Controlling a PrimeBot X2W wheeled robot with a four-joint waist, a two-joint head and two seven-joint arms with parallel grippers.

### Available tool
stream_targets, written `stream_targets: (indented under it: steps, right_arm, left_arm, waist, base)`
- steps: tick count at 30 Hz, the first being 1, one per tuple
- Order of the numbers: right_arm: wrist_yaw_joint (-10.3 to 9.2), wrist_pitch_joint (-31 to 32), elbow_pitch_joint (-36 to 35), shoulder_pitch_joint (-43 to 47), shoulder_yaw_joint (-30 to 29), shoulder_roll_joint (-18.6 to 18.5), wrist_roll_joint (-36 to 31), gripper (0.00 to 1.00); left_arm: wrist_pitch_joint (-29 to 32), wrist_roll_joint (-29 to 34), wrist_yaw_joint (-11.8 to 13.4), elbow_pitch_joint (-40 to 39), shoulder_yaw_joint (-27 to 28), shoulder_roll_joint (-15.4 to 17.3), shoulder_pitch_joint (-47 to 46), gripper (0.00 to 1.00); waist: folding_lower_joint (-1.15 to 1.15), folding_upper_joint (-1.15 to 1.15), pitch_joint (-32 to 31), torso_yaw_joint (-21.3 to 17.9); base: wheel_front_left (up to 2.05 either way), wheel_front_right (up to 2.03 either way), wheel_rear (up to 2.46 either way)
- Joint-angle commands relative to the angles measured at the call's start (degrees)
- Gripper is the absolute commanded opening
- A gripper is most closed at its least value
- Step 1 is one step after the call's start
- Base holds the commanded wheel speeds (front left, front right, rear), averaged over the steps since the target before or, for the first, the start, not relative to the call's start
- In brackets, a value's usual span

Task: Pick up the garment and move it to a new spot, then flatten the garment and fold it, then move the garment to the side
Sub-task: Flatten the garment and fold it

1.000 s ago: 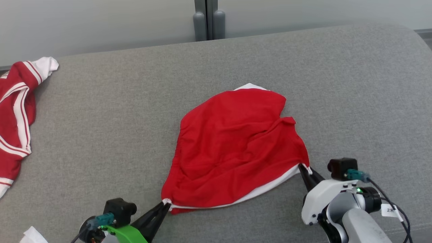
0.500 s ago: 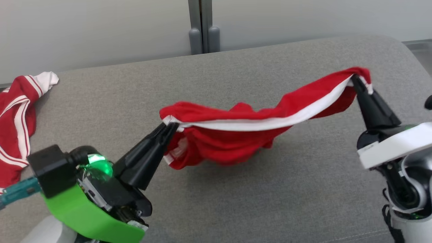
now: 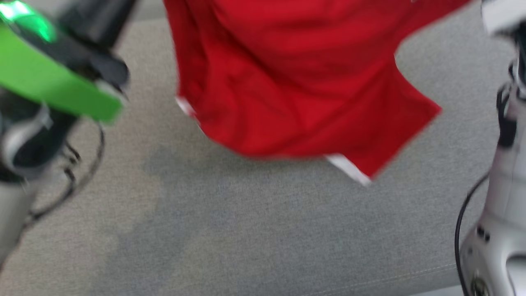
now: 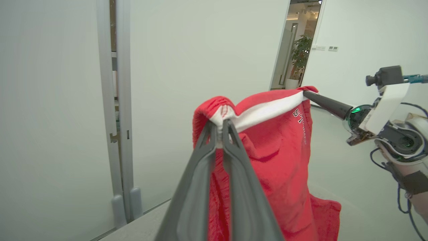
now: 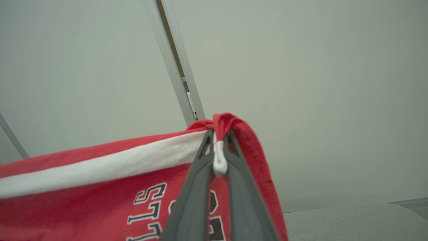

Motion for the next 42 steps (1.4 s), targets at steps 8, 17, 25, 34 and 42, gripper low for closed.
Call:
stream_targets:
  steps: [8,17,25,34,42]
  right_arm:
    - [-0.06,-16.99,25.7,-28.42,-1.81,0.13,-5.03,0.0]
    - [-0.04,-33.65,44.59,-27.43,6.75,0.19,-0.58,0.0]
    - [-0.03,-39.06,41.9,0.0,15.27,-0.02,5.09,0.0]
    - [-0.04,-33.33,25.99,33.72,13.96,-6.69,9.01,0.0]
    - [-0.05,-23.27,6.29,56.48,8.33,-8.02,10.89,0.0]
  left_arm:
    - [-7.62,7.51,-2.9,26.69,1.56,-6.55,-24.03,0.0]
    - [-21.7,11.83,-4.61,43.51,-3.99,-12.65,-24.45,0.0]
    - [-25.12,9.27,-4.64,35.89,-13.49,-10.77,2.16,0.0]
    - [-24.96,8.25,-3.33,23.71,-11.57,-11.41,32.76,0.0]
    - [-24.76,3.79,0.81,12.89,-10.88,-10.13,49.78,0.0]
  waist:
    - [0.0,0.0,19.57,-1.78]
    - [0.0,0.0,20.3,-3.74]
    - [0.0,0.0,12.37,-3.8]
    - [0.0,0.0,-1.3,-0.88]
    - [0.0,0.0,-6.46,0.23]
  base:
    - [0.0,0.0,0.0]
    - [0.0,0.0,0.0]
    - [0.0,0.0,0.0]
    - [0.0,0.0,0.0]
    - [0.0,0.0,0.0]
